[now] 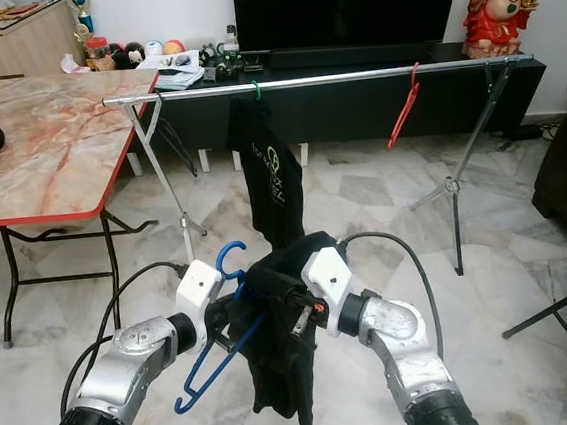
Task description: Hang hanger
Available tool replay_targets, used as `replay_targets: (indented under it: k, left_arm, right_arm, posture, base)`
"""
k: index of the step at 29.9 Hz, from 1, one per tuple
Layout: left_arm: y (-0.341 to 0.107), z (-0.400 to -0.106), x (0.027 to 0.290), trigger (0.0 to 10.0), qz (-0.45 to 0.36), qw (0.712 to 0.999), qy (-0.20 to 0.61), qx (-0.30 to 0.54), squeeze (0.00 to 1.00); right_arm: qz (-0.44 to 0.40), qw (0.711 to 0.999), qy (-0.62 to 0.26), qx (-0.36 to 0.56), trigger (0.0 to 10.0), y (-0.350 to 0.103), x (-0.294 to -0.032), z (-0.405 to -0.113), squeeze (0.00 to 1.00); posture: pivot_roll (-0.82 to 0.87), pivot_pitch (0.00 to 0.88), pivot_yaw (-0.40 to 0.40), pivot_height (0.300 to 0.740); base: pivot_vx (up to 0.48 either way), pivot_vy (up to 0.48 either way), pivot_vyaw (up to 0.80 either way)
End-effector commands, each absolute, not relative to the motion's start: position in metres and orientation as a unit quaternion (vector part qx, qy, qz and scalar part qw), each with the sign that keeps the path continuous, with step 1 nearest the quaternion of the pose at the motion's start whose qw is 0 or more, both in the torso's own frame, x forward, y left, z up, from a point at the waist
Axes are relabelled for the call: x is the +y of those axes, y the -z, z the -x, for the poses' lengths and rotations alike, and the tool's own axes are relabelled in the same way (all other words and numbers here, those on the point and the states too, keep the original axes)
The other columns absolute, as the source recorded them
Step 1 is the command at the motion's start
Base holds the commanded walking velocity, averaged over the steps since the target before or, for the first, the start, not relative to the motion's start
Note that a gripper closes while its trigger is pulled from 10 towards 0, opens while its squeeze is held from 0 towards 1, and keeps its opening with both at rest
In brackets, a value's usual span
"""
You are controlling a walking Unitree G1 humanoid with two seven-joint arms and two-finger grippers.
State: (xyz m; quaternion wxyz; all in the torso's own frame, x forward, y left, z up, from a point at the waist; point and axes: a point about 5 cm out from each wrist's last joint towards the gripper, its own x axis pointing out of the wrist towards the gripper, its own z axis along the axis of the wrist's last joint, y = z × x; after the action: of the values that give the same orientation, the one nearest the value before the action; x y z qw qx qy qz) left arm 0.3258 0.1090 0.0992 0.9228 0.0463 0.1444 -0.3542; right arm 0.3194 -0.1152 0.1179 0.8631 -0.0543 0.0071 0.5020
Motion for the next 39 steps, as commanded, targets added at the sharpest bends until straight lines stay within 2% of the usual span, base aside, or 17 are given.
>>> replay_targets:
  k: [1, 5, 7, 8, 10, 11, 13, 19, 20, 21, 22, 26, 35, 39]
  left_arm:
    - [-0.110, -0.327, 0.107, 10.0, -0.041, 0.923, 0.361, 0.125, 0.00]
    - [-0.111, -0.325, 0.105, 10.0, -0.033, 0.919, 0.372, 0.124, 0.00]
    - [-0.111, -0.323, 0.103, 10.0, -0.029, 0.916, 0.380, 0.122, 0.00]
    - [-0.111, -0.323, 0.103, 10.0, -0.029, 0.916, 0.380, 0.122, 0.00]
    - [-0.111, -0.323, 0.102, 10.0, -0.026, 0.915, 0.383, 0.122, 0.00]
    - [-0.111, -0.322, 0.101, 10.0, -0.027, 0.915, 0.384, 0.122, 0.00]
    - [-0.112, -0.321, 0.100, 10.0, -0.026, 0.912, 0.390, 0.122, 0.00]
    - [-0.113, -0.320, 0.099, 10.0, -0.024, 0.911, 0.394, 0.121, 0.00]
    - [-0.112, -0.320, 0.099, 10.0, -0.023, 0.911, 0.394, 0.121, 0.00]
    - [-0.112, -0.320, 0.099, 10.0, -0.023, 0.911, 0.394, 0.121, 0.00]
    - [-0.112, -0.320, 0.099, 10.0, -0.022, 0.910, 0.395, 0.121, 0.00]
    - [-0.113, -0.320, 0.099, 10.0, -0.021, 0.911, 0.394, 0.120, 0.00]
    - [-0.112, -0.320, 0.099, 10.0, -0.020, 0.913, 0.390, 0.119, 0.00]
    - [-0.112, -0.320, 0.099, 10.0, -0.019, 0.914, 0.387, 0.119, 0.00]
  right_arm:
    - [0.056, 0.850, -0.523, -0.010, 10.0, -0.127, -0.114, -0.316, 0.00]
    - [0.070, 0.865, -0.496, -0.023, 10.0, -0.131, -0.118, -0.321, 0.00]
    - [0.056, 0.898, -0.434, -0.041, 10.0, -0.138, -0.124, -0.334, 0.00]
    - [0.056, 0.898, -0.434, -0.041, 10.0, -0.138, -0.124, -0.334, 0.00]
    - [0.031, 0.874, -0.484, -0.036, 10.0, -0.139, -0.116, -0.326, 0.00]
    - [0.037, 0.853, -0.521, -0.023, 10.0, -0.135, -0.109, -0.318, 0.00]
    - [0.076, 0.842, -0.534, 0.001, 10.0, -0.124, -0.107, -0.313, 0.00]
    - [0.083, 0.862, -0.499, 0.019, 10.0, -0.119, -0.114, -0.320, 0.00]
    - [0.090, 0.866, -0.492, 0.023, 10.0, -0.118, -0.116, -0.322, 0.06]
    - [0.090, 0.866, -0.492, 0.023, 10.0, -0.118, -0.116, -0.322, 0.06]
    - [0.098, 0.872, -0.478, 0.032, 10.0, -0.116, -0.120, -0.324, 0.99]
    - [0.107, 0.873, -0.475, 0.043, 10.0, -0.115, -0.123, -0.324, 1.00]
    - [0.130, 0.849, -0.506, 0.078, 10.0, -0.098, -0.121, -0.311, 1.00]
    - [0.150, 0.829, -0.528, 0.105, 10.0, -0.090, -0.121, -0.303, 1.00]
  posture:
    - [0.13, 0.000, -0.025, 0.740]
    - [0.12, 0.000, -0.025, 0.740]
    - [0.12, 0.000, -0.025, 0.740]
    - [0.12, 0.000, -0.025, 0.740]
    - [0.12, 0.000, -0.025, 0.740]
    - [0.12, 0.000, -0.025, 0.740]
    - [0.12, 0.000, -0.024, 0.740]
    - [0.12, 0.000, -0.024, 0.740]
    - [0.12, 0.000, -0.026, 0.740]
    - [0.12, 0.000, -0.026, 0.740]
    - [0.12, 0.000, -0.026, 0.740]
    - [0.12, 0.000, -0.026, 0.740]
    - [0.12, 0.000, -0.027, 0.740]
    - [0.12, 0.000, -0.028, 0.740]
  base:
    - [0.000, 0.000, 0.00]
    - [0.000, 0.000, 0.00]
    - [0.000, 0.000, 0.00]
    - [0.000, 0.000, 0.00]
    - [0.000, 0.000, 0.00]
    - [0.000, 0.000, 0.00]
    - [0.000, 0.000, 0.00]
    - [0.000, 0.000, 0.00]
    - [0.000, 0.000, 0.00]
    - [0.000, 0.000, 0.00]
    - [0.000, 0.000, 0.00]
    - [0.000, 0.000, 0.00]
    - [0.000, 0.000, 0.00]
    - [0.000, 0.000, 0.00]
